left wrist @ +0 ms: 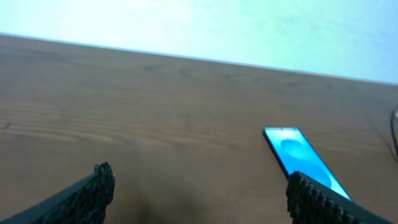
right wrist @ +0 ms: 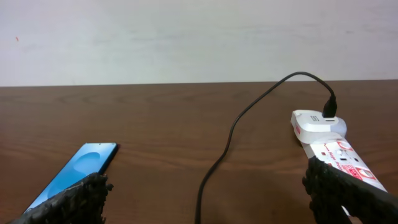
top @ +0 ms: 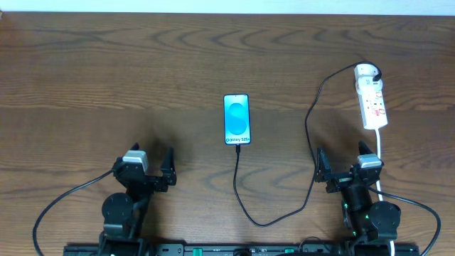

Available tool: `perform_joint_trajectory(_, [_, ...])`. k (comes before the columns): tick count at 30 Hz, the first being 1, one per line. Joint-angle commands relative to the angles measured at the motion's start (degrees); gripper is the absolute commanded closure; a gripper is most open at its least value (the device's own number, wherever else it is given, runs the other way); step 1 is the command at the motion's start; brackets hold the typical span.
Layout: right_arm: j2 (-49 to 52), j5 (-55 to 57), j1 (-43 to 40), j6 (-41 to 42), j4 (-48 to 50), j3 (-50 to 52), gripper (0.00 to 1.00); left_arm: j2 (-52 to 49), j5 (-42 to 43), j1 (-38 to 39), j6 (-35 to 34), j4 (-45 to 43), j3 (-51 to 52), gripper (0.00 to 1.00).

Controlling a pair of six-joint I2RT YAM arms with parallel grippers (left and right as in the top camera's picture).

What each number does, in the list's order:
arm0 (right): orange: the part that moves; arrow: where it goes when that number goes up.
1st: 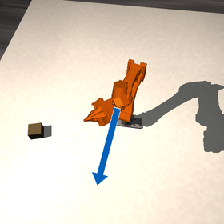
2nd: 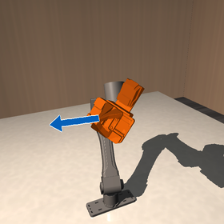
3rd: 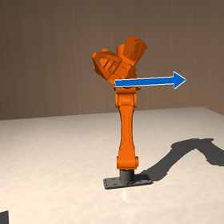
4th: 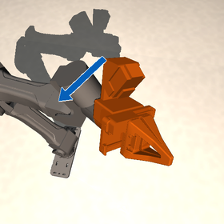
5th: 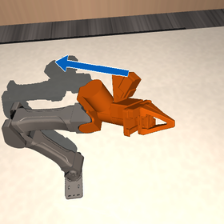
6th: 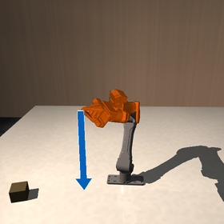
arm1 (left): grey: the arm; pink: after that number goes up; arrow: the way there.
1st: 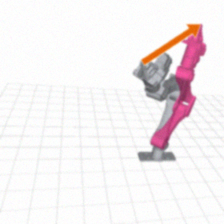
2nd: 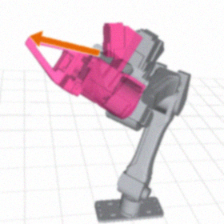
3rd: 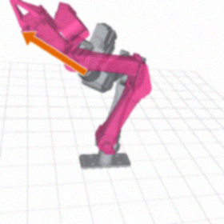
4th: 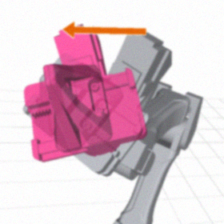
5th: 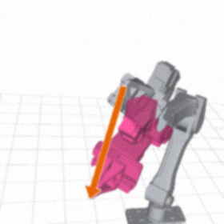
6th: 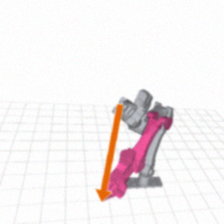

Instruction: Plug charger to phone and switch on socket

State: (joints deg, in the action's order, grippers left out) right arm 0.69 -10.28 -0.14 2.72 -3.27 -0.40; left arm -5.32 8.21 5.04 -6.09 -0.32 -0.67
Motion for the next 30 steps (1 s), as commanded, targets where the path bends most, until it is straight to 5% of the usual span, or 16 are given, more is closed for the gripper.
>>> perform_joint_trajectory(1, [-0.37, 0.46, 0.57, -0.66, -0.31, 0.09, 0.01, 3.52, -0.37, -0.55, -0.44, 0.28, 0.44, 0.10])
perform_joint_trajectory(30, [-0.37, 0.46, 0.57, -0.66, -0.31, 0.09, 0.01, 5.25, -4.15, -4.04, 2.47, 4.35, 0.44, 0.10])
